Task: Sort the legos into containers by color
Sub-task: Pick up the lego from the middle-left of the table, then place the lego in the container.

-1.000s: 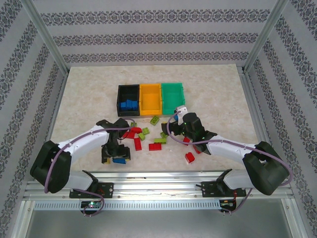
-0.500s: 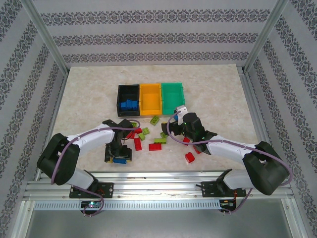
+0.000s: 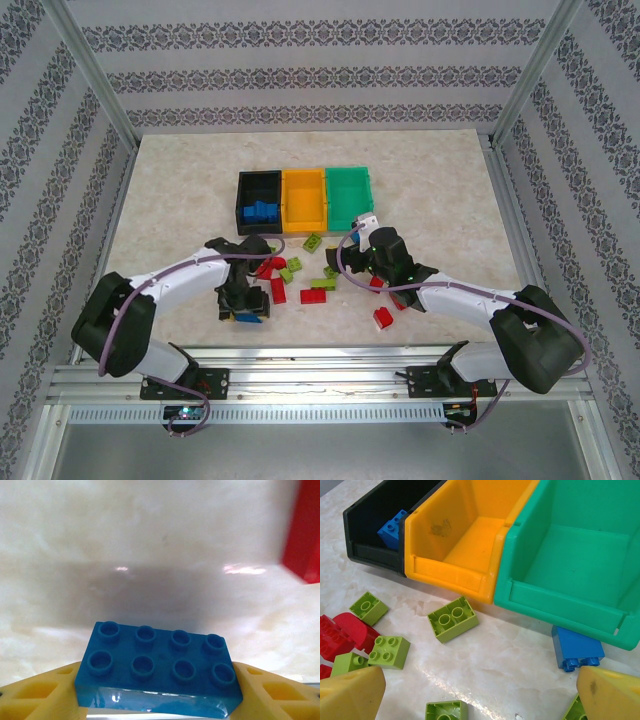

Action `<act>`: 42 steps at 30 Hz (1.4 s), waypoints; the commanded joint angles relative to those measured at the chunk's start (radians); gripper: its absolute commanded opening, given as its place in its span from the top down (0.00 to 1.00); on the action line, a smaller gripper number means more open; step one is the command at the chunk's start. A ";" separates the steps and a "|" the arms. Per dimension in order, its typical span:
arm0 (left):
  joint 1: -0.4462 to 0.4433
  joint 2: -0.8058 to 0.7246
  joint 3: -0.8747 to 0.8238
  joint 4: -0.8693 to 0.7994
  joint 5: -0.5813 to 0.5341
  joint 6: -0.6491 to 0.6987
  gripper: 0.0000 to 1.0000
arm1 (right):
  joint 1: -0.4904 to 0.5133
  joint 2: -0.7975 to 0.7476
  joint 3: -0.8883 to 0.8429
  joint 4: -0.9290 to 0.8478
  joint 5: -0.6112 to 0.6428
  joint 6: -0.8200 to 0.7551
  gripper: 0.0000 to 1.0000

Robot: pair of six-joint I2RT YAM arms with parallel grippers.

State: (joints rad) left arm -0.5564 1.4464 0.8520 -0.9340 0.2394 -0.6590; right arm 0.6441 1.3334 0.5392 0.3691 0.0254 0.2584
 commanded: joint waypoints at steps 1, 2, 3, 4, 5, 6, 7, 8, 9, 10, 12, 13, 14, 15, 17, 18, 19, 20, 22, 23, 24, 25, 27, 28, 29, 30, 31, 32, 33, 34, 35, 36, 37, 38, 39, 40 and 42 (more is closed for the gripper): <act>-0.002 -0.028 0.082 0.041 0.041 0.013 0.36 | 0.006 0.002 0.003 0.005 -0.008 0.004 0.02; 0.006 -0.019 0.112 0.034 0.034 0.027 0.36 | 0.005 0.002 0.004 0.005 -0.008 0.005 0.02; 0.017 -0.005 0.157 0.024 0.018 0.046 0.36 | 0.006 0.002 0.002 0.005 -0.010 0.005 0.02; 0.029 0.014 0.203 0.014 0.005 0.071 0.36 | 0.006 0.001 0.003 0.006 -0.012 0.005 0.02; 0.045 0.035 0.238 0.004 -0.006 0.093 0.36 | 0.006 0.000 0.002 0.005 -0.013 0.005 0.02; 0.061 0.064 0.288 -0.011 -0.014 0.118 0.36 | 0.006 0.001 0.001 0.007 -0.009 0.005 0.02; 0.082 0.096 0.346 -0.024 -0.021 0.147 0.36 | 0.006 0.003 0.002 0.006 -0.008 0.004 0.02; 0.097 0.124 0.397 -0.033 -0.025 0.169 0.36 | 0.006 0.003 0.003 0.006 -0.005 0.002 0.02; 0.116 0.156 0.454 -0.040 -0.029 0.194 0.36 | 0.006 0.003 0.002 0.005 -0.002 0.001 0.02; 0.135 0.192 0.508 -0.047 -0.028 0.217 0.36 | 0.006 0.001 0.003 0.004 0.000 -0.001 0.02; 0.168 0.258 0.619 -0.056 -0.025 0.257 0.36 | 0.006 0.000 0.003 0.004 0.004 -0.002 0.02; 0.187 0.299 0.682 -0.072 -0.017 0.276 0.36 | 0.006 -0.003 0.002 -0.001 0.007 -0.005 0.02; 0.200 0.335 0.732 -0.084 -0.014 0.294 0.36 | 0.006 -0.007 0.001 -0.001 0.010 -0.007 0.02; 0.215 0.377 0.798 -0.106 -0.020 0.313 0.36 | 0.006 -0.010 -0.002 -0.001 0.012 -0.007 0.02; 0.235 0.461 0.937 -0.158 -0.055 0.354 0.36 | 0.006 -0.019 -0.007 -0.001 0.017 -0.008 0.02; 0.245 0.508 1.014 -0.189 -0.092 0.374 0.36 | 0.006 -0.023 -0.007 -0.001 0.016 -0.008 0.02; 0.254 0.555 1.087 -0.230 -0.125 0.387 0.36 | 0.005 -0.026 -0.006 -0.001 0.017 -0.008 0.02; 0.261 0.594 1.155 -0.257 -0.143 0.397 0.36 | 0.006 -0.028 -0.008 -0.002 0.017 -0.008 0.02; 0.275 0.661 1.266 -0.269 -0.176 0.416 0.36 | 0.006 -0.031 -0.008 -0.006 0.020 -0.010 0.02; 0.281 0.687 1.301 -0.264 -0.185 0.425 0.36 | 0.006 -0.033 -0.010 -0.007 0.021 -0.010 0.02; 0.287 0.717 1.347 -0.258 -0.202 0.437 0.36 | 0.005 -0.035 -0.010 -0.006 0.023 -0.011 0.02; 0.294 0.755 1.399 -0.268 -0.215 0.443 0.34 | 0.006 -0.038 -0.011 -0.006 0.024 -0.011 0.02; 0.308 0.832 1.513 -0.311 -0.221 0.449 0.31 | 0.006 -0.039 -0.012 -0.006 0.024 -0.012 0.02; 0.312 0.867 1.579 -0.346 -0.229 0.446 0.28 | 0.006 -0.040 -0.012 -0.008 0.025 -0.013 0.02; 0.313 0.897 1.628 -0.374 -0.226 0.446 0.26 | 0.005 -0.039 -0.011 -0.007 0.026 -0.013 0.02; 0.313 0.920 1.678 -0.402 -0.212 0.448 0.23 | 0.006 -0.039 -0.011 -0.007 0.027 -0.014 0.02; 0.311 0.928 1.702 -0.415 -0.199 0.447 0.21 | 0.006 -0.039 -0.011 -0.009 0.029 -0.016 0.02; 0.311 0.922 1.704 -0.419 -0.192 0.446 0.20 | 0.006 -0.039 -0.012 -0.009 0.029 -0.016 0.02; 0.310 0.910 1.697 -0.417 -0.185 0.446 0.19 | 0.006 -0.039 -0.012 -0.009 0.029 -0.016 0.02; 0.309 0.894 1.683 -0.414 -0.180 0.447 0.18 | 0.006 -0.039 -0.012 -0.009 0.030 -0.016 0.02; 0.310 0.872 1.664 -0.410 -0.178 0.447 0.18 | 0.006 -0.038 -0.012 -0.009 0.029 -0.016 0.02; 0.310 0.850 1.643 -0.406 -0.168 0.450 0.18 | 0.006 -0.035 -0.011 -0.009 0.029 -0.017 0.02; 0.309 0.822 1.614 -0.395 -0.154 0.452 0.18 | 0.006 -0.034 -0.010 -0.010 0.030 -0.018 0.02; 0.310 0.789 1.571 -0.384 -0.141 0.453 0.18 | 0.006 -0.033 -0.010 -0.009 0.033 -0.018 0.02; 0.310 0.760 1.535 -0.370 -0.132 0.454 0.18 | 0.005 -0.033 -0.009 -0.009 0.034 -0.018 0.02; 0.311 0.723 1.487 -0.352 -0.118 0.456 0.18 | 0.004 -0.031 -0.008 -0.010 0.034 -0.017 0.02; 0.310 0.653 1.386 -0.316 -0.105 0.462 0.18 | 0.002 -0.032 -0.009 -0.008 0.033 -0.011 0.02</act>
State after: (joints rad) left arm -0.2527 2.2215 2.3157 -1.2636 0.0982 -0.2234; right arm 0.6441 1.3159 0.5392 0.3660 0.0380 0.2546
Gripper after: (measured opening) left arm 0.821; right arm 0.982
